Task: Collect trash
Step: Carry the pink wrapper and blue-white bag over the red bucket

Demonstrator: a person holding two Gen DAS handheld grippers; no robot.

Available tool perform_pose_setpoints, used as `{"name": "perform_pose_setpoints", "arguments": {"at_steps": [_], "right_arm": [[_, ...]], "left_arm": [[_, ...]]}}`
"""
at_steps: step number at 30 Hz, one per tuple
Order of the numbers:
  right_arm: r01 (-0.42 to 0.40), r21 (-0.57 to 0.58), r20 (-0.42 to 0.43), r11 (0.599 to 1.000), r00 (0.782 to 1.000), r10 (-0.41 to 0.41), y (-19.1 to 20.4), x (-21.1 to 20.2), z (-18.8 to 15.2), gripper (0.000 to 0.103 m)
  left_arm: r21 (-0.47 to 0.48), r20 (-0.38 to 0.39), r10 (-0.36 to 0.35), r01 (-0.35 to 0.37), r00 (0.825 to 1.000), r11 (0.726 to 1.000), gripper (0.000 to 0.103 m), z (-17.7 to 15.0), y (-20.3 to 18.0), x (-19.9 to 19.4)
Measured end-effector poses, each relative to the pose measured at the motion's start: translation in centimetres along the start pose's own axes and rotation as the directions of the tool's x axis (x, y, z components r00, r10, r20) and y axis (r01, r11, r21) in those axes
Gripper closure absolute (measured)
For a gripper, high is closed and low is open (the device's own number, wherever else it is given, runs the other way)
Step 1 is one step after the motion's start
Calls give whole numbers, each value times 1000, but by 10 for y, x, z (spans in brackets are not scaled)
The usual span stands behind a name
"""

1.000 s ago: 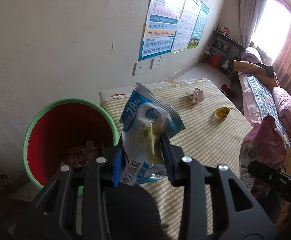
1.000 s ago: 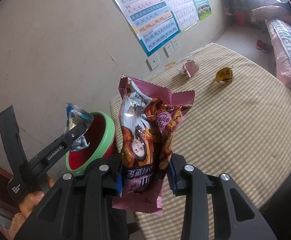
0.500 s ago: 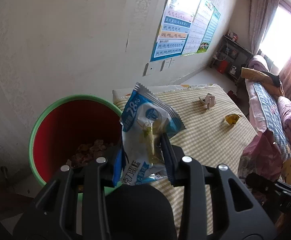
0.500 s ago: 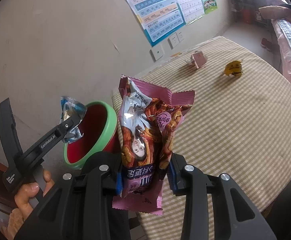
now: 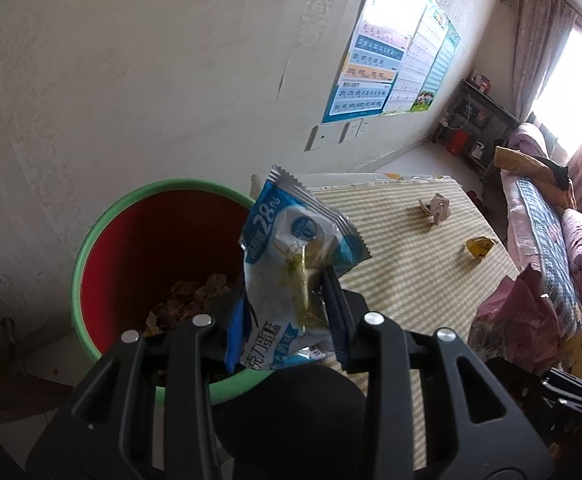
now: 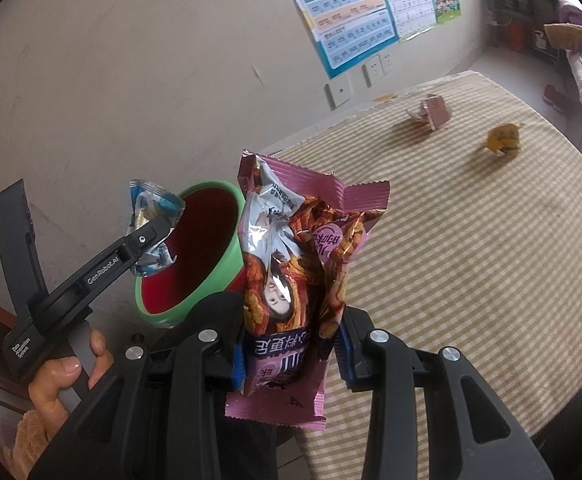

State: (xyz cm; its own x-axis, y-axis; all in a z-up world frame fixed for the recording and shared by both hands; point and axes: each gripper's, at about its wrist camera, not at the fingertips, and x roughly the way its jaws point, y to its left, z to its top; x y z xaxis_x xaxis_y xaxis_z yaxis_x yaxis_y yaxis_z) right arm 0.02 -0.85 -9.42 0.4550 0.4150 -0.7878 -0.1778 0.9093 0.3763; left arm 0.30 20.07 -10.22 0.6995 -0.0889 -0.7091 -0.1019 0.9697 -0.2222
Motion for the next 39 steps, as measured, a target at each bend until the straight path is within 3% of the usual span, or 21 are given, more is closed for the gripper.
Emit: {"name": "perform_pose_setpoints", "arguments": {"at_steps": [39], "right_arm": [[-73, -104, -81, 992, 995, 65, 48, 47, 13, 69]], "left_arm": [[-70, -48, 69, -72, 996, 995, 69, -4, 43, 16]]}}
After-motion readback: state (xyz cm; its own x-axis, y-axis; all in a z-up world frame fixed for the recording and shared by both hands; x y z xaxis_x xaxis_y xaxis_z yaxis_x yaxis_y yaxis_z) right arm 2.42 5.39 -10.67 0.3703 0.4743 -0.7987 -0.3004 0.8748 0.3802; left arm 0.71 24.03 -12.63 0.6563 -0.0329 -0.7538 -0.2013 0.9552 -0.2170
